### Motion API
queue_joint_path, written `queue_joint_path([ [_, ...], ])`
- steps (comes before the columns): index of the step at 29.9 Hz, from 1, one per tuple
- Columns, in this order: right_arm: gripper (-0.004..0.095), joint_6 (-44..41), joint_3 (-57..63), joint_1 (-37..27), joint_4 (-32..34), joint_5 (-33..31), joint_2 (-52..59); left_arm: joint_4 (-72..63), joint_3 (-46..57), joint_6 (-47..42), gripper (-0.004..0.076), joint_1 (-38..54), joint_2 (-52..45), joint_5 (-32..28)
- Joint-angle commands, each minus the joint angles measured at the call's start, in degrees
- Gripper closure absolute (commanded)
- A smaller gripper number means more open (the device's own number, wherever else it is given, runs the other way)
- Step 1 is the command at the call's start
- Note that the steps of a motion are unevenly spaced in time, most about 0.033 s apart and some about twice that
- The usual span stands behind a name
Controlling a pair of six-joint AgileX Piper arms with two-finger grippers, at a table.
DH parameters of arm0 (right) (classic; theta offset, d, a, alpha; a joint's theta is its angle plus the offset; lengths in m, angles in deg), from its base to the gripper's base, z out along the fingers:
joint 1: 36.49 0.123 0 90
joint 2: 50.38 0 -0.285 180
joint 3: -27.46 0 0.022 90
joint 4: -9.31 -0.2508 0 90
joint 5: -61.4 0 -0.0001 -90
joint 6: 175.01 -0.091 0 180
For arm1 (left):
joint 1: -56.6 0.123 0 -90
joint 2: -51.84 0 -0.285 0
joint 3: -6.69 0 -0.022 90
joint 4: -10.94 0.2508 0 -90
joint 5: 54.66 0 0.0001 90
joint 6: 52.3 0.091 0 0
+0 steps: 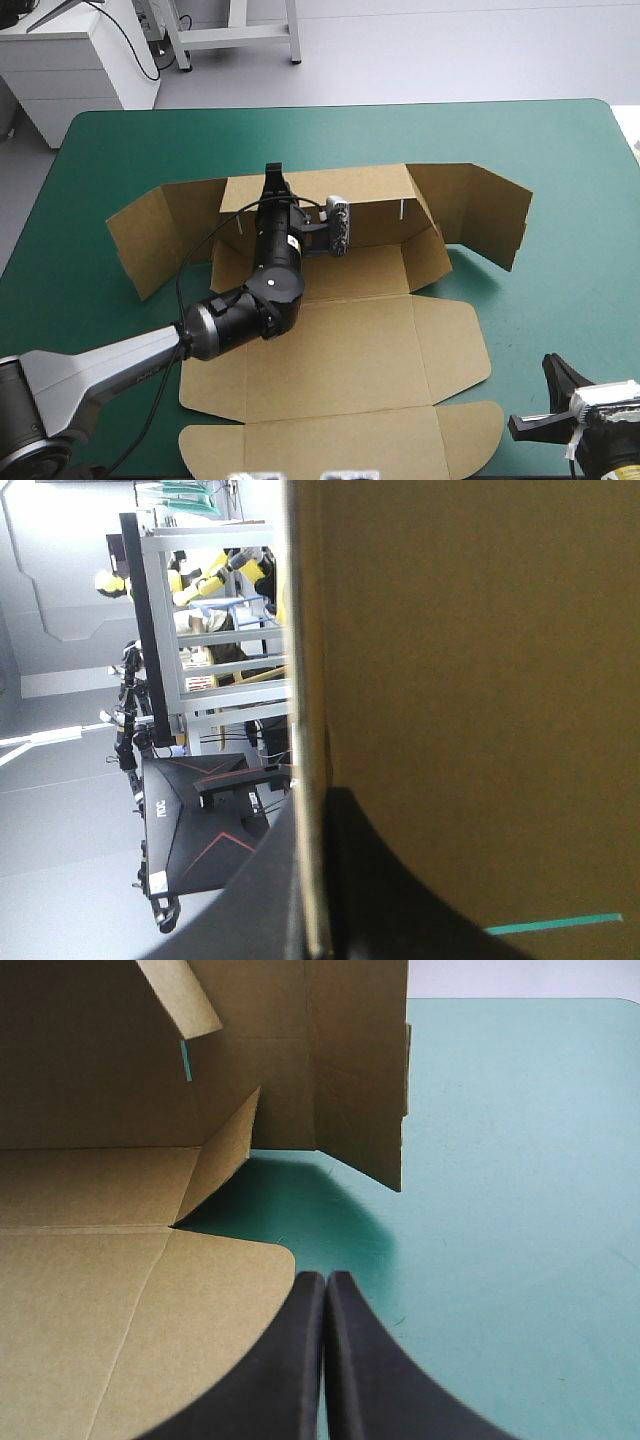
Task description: Fold the box
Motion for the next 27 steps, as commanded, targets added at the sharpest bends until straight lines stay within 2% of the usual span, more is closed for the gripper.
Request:
queue_joint_path([
  [1,0.0928,0.25,-1.93,0.15,-0.30,4.03,1.30,5.89,2.41,-5.18,0.0732,-2.29,-3.02,4.50],
  [6,0.0928,-1.05,-2.47,0.15,-0.17,3.12,-0.33,6.04,4.14,-5.53,0.0732,-3.81,-3.02,4.80],
  [11,0.0928,-3.94,-10.31,0.15,-0.08,0.18,-12.01,6.04,4.17,-5.41,0.0732,-3.81,-3.02,5.46],
  [16,0.0928,-3.43,-27.85,0.15,-0.81,-5.15,-31.55,6.04,4.17,-5.41,0.0732,-3.81,-3.02,5.46],
  [21,0.0928,1.81,-46.05,0.15,-4.29,-10.11,-51.31,6.04,4.17,-5.41,0.0732,-3.81,-3.02,5.11],
  [27,0.0928,3.86,-67.49,0.15,-8.09,-14.84,-71.35,6.04,4.17,-5.41,0.0732,-3.81,-3.02,5.09],
])
